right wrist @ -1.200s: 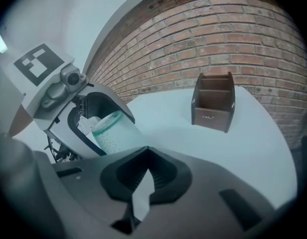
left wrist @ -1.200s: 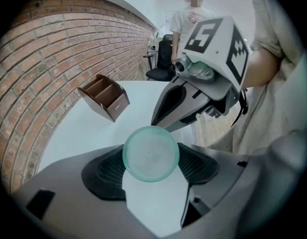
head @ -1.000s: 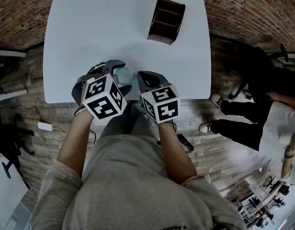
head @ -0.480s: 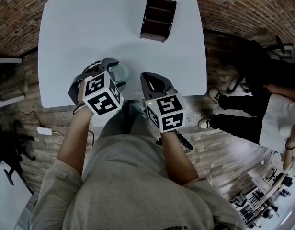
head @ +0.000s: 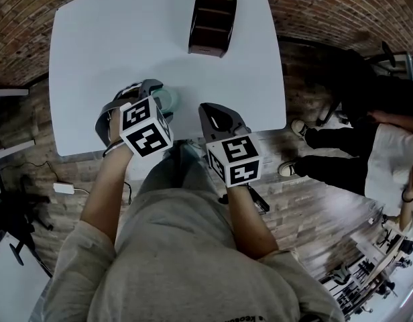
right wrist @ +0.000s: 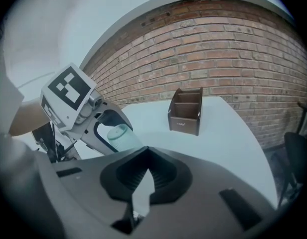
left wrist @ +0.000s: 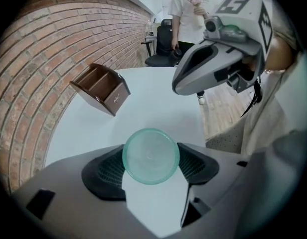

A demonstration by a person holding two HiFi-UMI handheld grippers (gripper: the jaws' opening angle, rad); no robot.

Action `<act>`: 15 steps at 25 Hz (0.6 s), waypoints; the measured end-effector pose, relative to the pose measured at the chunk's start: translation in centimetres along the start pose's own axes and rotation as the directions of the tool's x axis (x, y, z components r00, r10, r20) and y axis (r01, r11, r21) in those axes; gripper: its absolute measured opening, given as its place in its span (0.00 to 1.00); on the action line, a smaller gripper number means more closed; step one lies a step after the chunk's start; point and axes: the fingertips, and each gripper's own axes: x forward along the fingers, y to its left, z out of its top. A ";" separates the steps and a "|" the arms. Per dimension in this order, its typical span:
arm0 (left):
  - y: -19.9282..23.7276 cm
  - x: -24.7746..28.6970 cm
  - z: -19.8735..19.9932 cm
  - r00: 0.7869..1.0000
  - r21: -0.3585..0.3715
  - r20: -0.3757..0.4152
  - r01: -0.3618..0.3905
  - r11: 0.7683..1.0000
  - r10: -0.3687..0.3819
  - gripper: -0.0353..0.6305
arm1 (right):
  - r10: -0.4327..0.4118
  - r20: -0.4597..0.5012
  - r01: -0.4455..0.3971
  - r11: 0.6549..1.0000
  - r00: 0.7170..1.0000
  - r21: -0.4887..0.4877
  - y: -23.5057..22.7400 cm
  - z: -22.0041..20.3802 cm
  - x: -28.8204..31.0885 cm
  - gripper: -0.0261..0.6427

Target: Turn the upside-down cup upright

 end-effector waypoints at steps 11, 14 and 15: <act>-0.4 0.6 -0.4 1.000 -0.005 -0.023 0.016 1.000 -0.016 0.53 | -0.003 0.007 0.003 1.000 1.000 0.008 -0.2 -0.1 -0.4 0.05; -0.3 0.6 -0.3 1.000 -0.009 -0.020 0.018 1.000 -0.018 0.53 | -0.002 0.006 0.002 1.000 1.000 0.010 -0.2 -0.2 -0.4 0.05; -0.4 0.6 -0.2 1.000 -0.013 -0.014 0.022 1.000 -0.023 0.53 | -0.002 0.007 0.002 1.000 1.000 0.011 -0.2 -0.2 -0.4 0.05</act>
